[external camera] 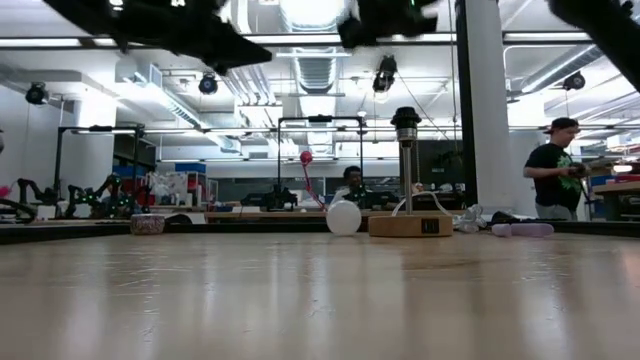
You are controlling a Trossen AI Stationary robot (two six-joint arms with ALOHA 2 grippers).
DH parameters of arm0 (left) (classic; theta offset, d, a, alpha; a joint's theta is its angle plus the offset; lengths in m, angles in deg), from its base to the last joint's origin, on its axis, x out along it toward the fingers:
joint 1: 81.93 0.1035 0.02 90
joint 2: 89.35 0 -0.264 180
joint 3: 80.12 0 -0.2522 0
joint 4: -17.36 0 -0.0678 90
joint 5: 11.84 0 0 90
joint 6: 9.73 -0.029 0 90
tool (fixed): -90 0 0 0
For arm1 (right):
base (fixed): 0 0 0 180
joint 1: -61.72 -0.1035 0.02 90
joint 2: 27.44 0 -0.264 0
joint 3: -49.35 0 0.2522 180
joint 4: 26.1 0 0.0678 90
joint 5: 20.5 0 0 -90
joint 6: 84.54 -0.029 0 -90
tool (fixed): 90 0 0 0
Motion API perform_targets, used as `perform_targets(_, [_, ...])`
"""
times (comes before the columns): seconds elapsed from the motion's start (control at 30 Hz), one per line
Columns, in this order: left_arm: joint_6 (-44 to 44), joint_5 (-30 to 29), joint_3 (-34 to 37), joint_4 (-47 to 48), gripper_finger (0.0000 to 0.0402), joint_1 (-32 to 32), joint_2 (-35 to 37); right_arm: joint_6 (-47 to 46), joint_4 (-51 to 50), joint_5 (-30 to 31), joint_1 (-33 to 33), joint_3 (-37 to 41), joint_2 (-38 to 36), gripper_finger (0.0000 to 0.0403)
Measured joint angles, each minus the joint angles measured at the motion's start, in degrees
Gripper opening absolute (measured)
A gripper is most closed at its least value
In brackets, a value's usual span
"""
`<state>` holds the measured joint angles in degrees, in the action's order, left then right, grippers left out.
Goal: Screw lightbulb
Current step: Return to Home Position
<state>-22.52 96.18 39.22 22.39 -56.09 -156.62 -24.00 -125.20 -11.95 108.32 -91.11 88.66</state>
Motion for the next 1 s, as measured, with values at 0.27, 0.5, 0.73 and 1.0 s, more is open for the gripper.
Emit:
perform_targets(0.27, [-0.59,-16.08,10.65,0.34,0.0000,-9.54,15.89,1.38,-0.23,2.50,-21.01,0.44,-9.12,0.0000])
perform_targets(0.5, [3.73,-15.96,14.95,-0.96,0.0000,-13.75,23.82,-4.83,1.08,5.09,-30.84,0.55,-16.82,0.0000])
perform_targets(0.73, [12.65,-15.96,16.85,-5.69,0.0000,-14.67,23.03,-5.13,13.72,4.89,-36.85,0.99,-24.86,0.0000])
perform_targets(1.0, [13.58,-15.39,16.75,-19.19,0.0000,-16.37,15.34,-37.83,55.44,58.20,-38.50,4.84,-21.15,0.0000])
